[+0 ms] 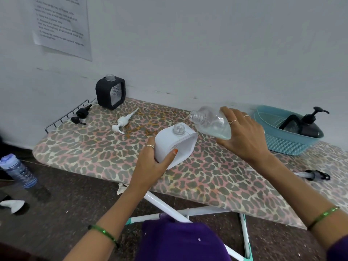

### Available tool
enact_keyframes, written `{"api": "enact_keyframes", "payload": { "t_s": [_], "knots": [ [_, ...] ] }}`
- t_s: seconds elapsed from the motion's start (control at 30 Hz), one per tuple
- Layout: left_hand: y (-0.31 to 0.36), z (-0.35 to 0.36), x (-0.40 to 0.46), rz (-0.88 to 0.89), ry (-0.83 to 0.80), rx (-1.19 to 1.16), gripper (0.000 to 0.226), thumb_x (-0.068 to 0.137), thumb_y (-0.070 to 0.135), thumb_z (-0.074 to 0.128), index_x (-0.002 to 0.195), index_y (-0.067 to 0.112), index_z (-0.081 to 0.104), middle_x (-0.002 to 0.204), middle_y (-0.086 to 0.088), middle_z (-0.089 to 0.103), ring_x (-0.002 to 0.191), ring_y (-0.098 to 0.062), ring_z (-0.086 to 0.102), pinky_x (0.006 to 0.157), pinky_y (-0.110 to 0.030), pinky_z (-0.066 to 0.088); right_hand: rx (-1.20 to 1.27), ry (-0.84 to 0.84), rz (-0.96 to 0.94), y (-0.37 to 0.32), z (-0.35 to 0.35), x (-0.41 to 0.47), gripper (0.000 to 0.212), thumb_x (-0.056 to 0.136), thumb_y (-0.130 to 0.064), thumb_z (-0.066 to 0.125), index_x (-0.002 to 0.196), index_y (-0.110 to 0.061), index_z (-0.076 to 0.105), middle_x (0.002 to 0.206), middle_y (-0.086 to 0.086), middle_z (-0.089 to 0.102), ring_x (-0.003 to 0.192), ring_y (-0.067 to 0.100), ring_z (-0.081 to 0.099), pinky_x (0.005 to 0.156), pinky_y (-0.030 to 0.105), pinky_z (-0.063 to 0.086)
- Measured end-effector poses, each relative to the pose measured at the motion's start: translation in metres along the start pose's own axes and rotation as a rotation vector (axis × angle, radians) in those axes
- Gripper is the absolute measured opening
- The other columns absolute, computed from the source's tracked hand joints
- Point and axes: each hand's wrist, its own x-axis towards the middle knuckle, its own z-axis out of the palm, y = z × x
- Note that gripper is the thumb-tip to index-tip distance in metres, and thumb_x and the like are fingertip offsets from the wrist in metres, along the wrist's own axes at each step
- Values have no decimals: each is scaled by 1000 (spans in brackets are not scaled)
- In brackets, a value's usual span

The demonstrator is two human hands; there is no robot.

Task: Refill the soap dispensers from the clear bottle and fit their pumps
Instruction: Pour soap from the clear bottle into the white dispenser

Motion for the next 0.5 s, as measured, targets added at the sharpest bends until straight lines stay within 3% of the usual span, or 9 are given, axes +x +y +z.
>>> {"api": "enact_keyframes", "payload": {
  "t_s": [0.13, 0.4, 0.5],
  "knots": [
    [1, 0, -1, 6, 2, 11, 56, 78, 62, 60, 120, 26, 50, 99, -1, 64, 83, -9, 61, 64, -32, 53, -5, 5, -13, -1, -1, 2, 83, 56, -30, 89, 125, -10, 47, 111, 16, 63, 84, 39, 64, 65, 42, 53],
    [-5, 1, 0, -3, 19, 60, 64, 78, 69, 57, 118, 19, 52, 95, -10, 63, 82, -23, 61, 63, -46, 52, -4, 5, -34, -5, -4, 4, 84, 57, -34, 90, 125, -10, 46, 112, 16, 63, 87, 39, 64, 66, 44, 53],
    [-7, 2, -1, -3, 25, 58, 68, 79, 69, 57, 121, 17, 51, 98, -9, 63, 86, -22, 61, 66, -45, 53, -12, -8, -42, -6, -4, 5, 84, 58, -35, 89, 126, -9, 48, 113, 16, 63, 90, 40, 63, 69, 45, 53]
  ]
}}
